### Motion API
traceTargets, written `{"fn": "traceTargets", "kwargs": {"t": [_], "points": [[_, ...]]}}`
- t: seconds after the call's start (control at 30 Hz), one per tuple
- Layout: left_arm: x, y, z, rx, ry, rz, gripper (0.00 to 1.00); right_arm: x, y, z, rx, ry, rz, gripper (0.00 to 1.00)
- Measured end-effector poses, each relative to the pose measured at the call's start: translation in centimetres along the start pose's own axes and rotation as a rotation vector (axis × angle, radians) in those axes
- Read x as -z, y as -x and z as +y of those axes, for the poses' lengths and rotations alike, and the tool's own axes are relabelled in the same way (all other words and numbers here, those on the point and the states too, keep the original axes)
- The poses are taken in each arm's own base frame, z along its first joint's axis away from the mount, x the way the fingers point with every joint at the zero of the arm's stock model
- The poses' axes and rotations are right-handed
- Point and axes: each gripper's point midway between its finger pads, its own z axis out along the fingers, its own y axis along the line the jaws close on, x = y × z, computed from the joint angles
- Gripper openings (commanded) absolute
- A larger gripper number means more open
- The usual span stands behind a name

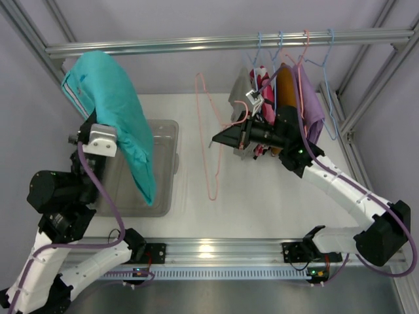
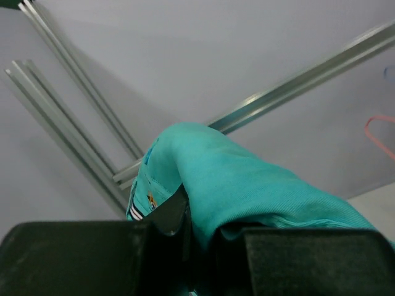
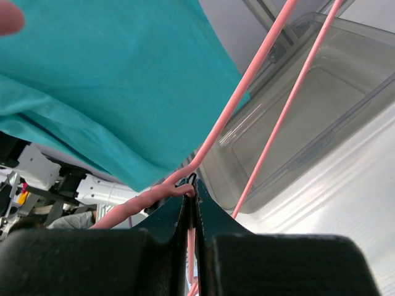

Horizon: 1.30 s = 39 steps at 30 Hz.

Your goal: Remove the trousers from the hanger

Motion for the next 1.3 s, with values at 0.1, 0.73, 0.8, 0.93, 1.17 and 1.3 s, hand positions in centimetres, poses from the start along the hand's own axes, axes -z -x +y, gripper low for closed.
{"fn": "traceTargets", "kwargs": {"t": [0.1, 0.73, 0.8, 0.93, 1.17, 1.3], "points": [[1.4, -3.5, 0.2, -0.148, 0.023, 0.118, 0.0, 0.1, 0.2, 0.2, 0.005, 0.002, -0.003, 0.0], [8.8, -15.9, -0.2, -0.586, -0.044, 0.636, 0.0, 0.2, 0.7, 0.8, 0.019, 0.008, -0.009, 0.0], [9.2, -17.2, -1.1, -0.602, -0.069, 0.668, 0.0, 0.2, 0.9, 1.0, 0.022, 0.012, -0.012, 0.0], [10.3, -20.0, -3.1, -0.611, -0.118, 0.729, 0.0, -0.1, 1.1, 1.0, 0.024, 0.014, -0.013, 0.0], [10.6, -26.4, -6.4, -0.533, -0.192, 0.887, 0.0, -0.6, 0.7, 0.1, 0.008, 0.003, 0.007, 0.0], [10.7, -32.8, -4.3, -0.36, -0.146, 1.1, 0.0, -0.5, 1.0, -0.1, 0.004, -0.004, 0.006, 0.0]]}}
